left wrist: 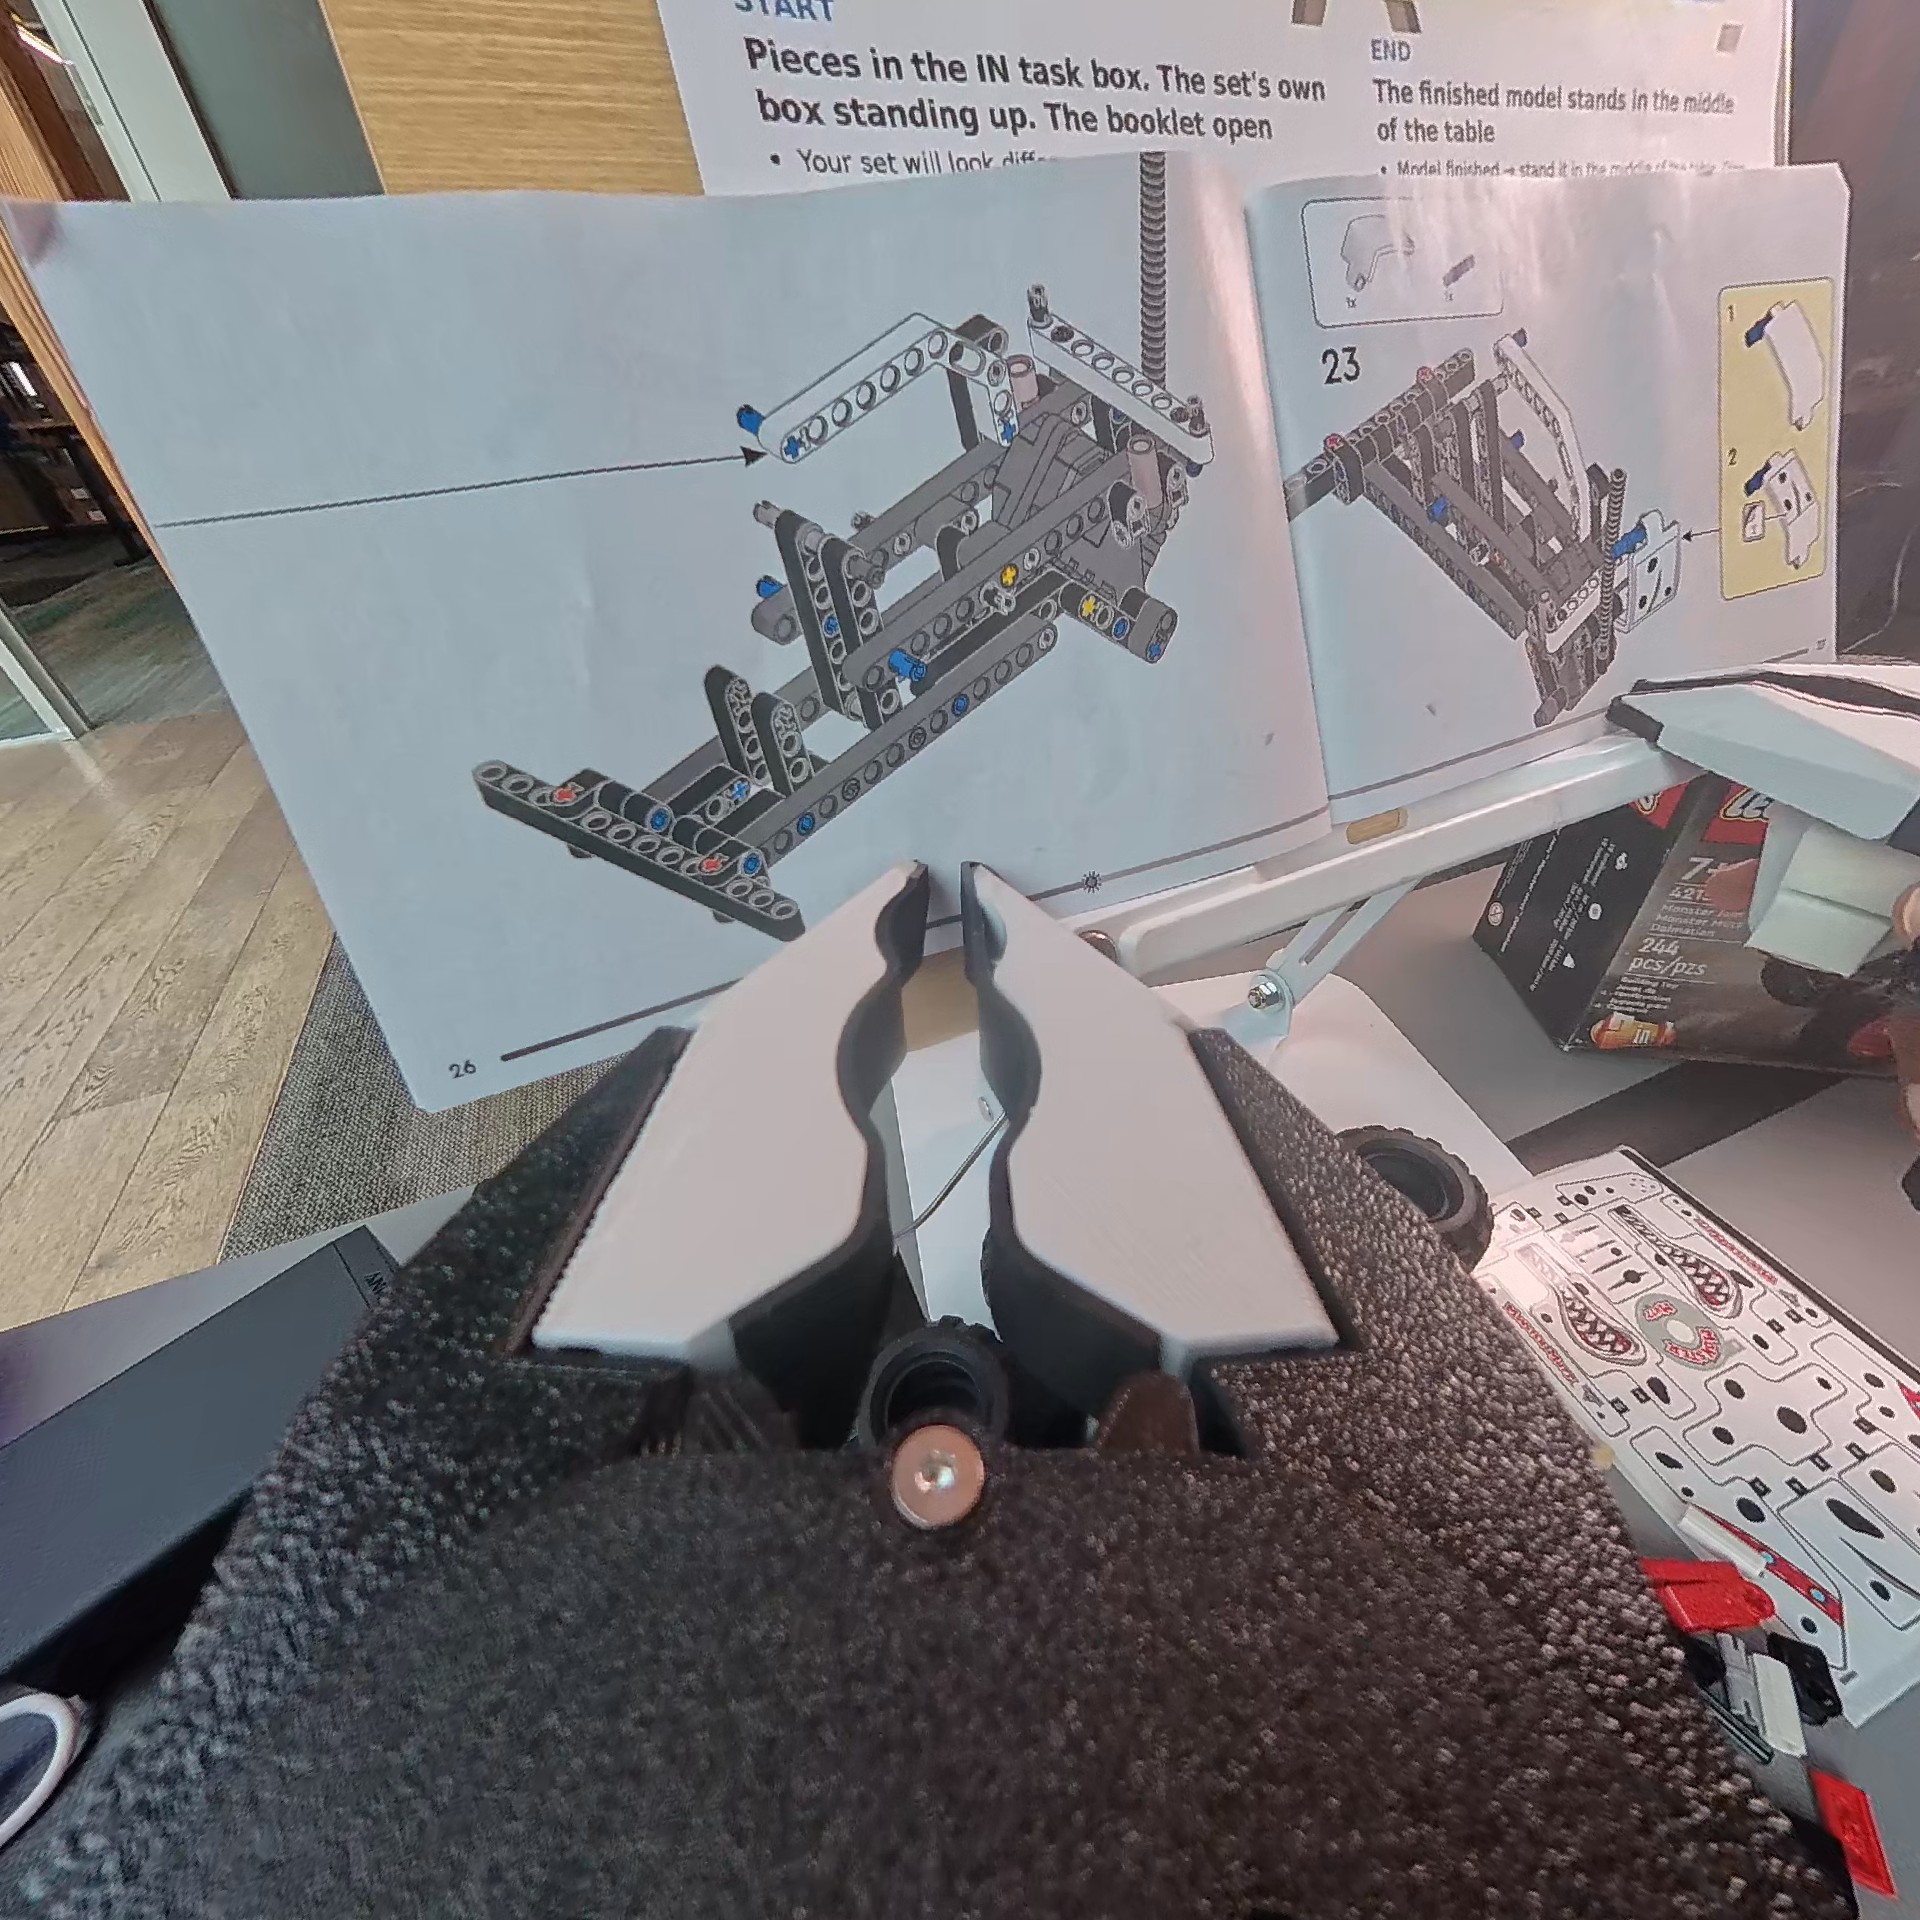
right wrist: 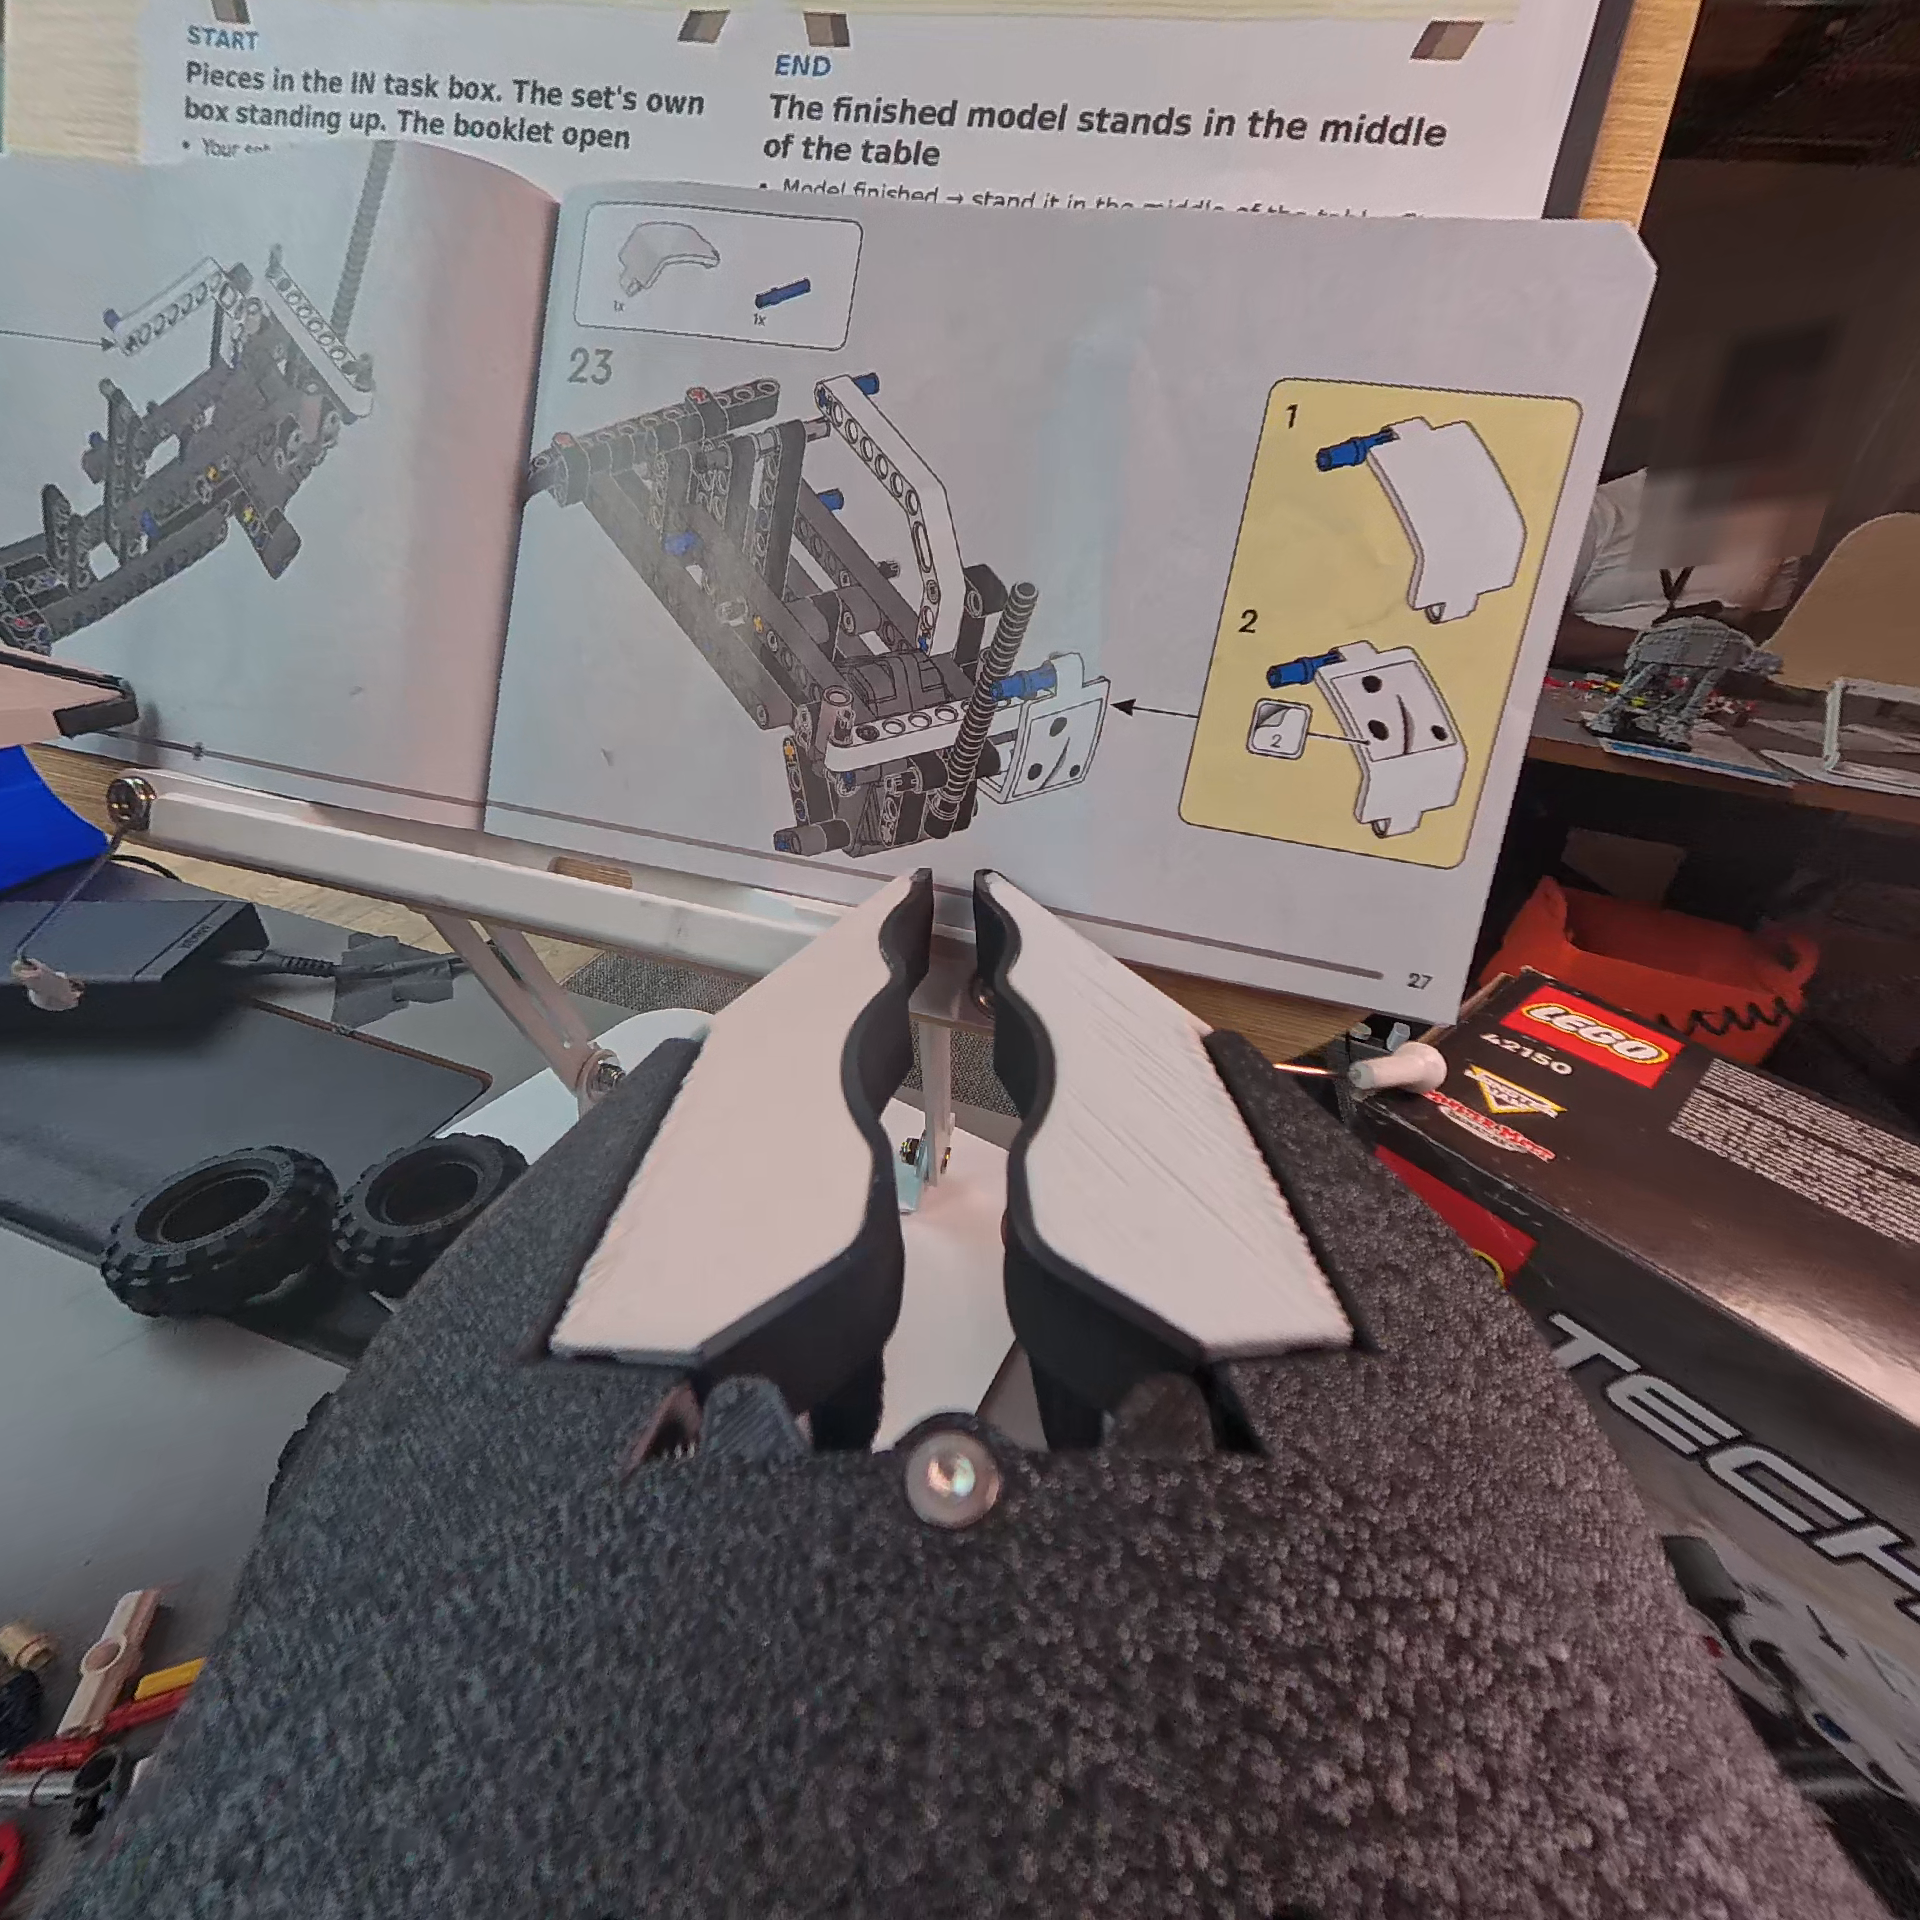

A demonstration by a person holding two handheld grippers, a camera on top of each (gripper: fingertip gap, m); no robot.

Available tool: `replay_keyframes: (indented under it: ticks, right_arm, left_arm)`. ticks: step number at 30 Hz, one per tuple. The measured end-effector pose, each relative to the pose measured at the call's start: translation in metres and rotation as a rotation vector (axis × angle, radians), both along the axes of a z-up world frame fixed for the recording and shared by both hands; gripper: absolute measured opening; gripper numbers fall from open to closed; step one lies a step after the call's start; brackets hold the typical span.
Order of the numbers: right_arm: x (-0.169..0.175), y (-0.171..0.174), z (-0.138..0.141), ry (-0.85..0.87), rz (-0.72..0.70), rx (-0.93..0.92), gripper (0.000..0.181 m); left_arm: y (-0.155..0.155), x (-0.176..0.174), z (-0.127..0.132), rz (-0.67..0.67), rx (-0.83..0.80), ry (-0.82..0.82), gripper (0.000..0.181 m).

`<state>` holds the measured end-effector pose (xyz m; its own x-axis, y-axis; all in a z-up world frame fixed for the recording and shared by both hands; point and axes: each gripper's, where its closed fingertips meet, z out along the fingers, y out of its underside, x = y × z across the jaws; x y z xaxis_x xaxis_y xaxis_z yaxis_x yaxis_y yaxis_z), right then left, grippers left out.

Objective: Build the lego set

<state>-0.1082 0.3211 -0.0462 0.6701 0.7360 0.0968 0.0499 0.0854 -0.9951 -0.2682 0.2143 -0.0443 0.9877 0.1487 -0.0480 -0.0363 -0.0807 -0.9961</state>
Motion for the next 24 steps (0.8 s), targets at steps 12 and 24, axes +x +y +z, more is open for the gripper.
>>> replay_keyframes:
  ticks: [12,24]
  right_arm:
    - [0.003,0.002,0.000,-0.006,-0.028,-0.013,0.008]
    - [0.005,-0.033,0.058,-0.015,0.060,0.095,0.015]
  left_arm:
    - [0.000,0.000,0.000,0.006,0.002,-0.008,0.007]
    - [-0.041,-0.001,0.063,0.015,0.082,0.042,0.014]
